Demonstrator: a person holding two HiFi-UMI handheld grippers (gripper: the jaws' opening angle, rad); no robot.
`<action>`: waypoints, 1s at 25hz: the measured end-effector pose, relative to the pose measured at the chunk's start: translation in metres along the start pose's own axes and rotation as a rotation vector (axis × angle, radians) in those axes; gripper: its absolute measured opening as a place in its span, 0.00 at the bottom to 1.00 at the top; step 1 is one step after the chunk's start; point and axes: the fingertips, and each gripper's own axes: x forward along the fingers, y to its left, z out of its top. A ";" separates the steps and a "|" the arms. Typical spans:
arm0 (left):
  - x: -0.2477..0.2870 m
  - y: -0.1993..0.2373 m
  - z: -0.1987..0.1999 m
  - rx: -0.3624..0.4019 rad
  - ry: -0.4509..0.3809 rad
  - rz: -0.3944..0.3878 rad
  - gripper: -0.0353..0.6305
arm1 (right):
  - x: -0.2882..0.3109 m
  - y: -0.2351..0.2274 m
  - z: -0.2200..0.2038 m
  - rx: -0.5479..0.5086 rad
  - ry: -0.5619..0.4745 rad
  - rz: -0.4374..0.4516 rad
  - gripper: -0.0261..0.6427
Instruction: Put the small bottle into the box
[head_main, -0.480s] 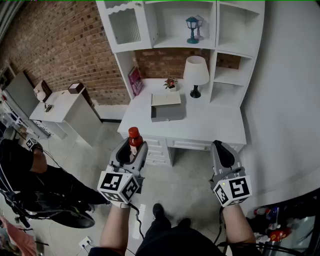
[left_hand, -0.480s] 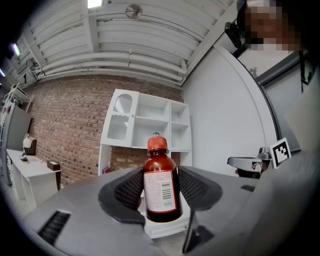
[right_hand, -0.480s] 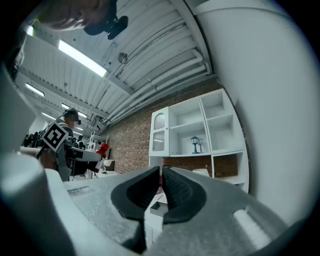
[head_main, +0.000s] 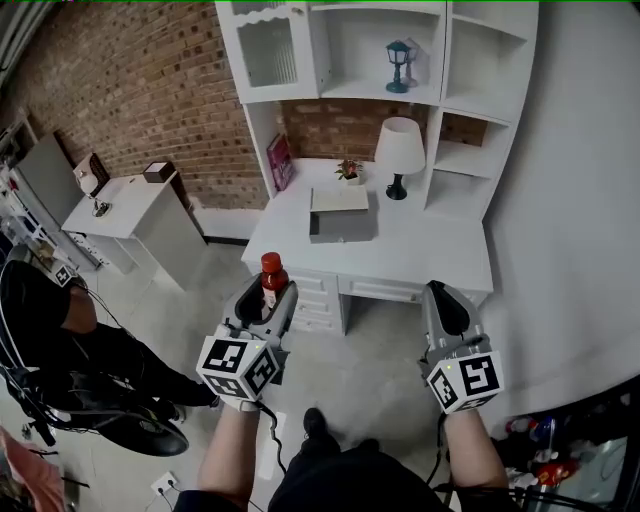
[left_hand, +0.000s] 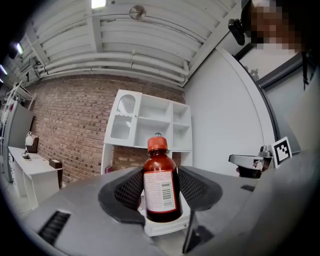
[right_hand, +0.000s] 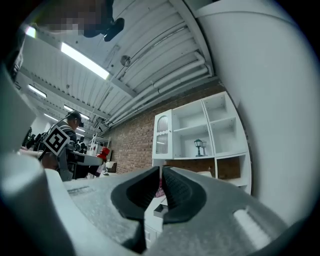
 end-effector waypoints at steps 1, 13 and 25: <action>0.000 0.000 0.000 -0.006 0.000 -0.001 0.37 | -0.001 0.000 0.001 0.002 -0.004 0.001 0.06; 0.044 0.045 -0.037 -0.164 0.051 -0.026 0.37 | 0.038 -0.014 -0.025 0.051 0.024 -0.043 0.16; 0.129 0.171 -0.060 -0.304 0.069 -0.021 0.37 | 0.169 -0.004 -0.063 0.017 0.102 -0.066 0.16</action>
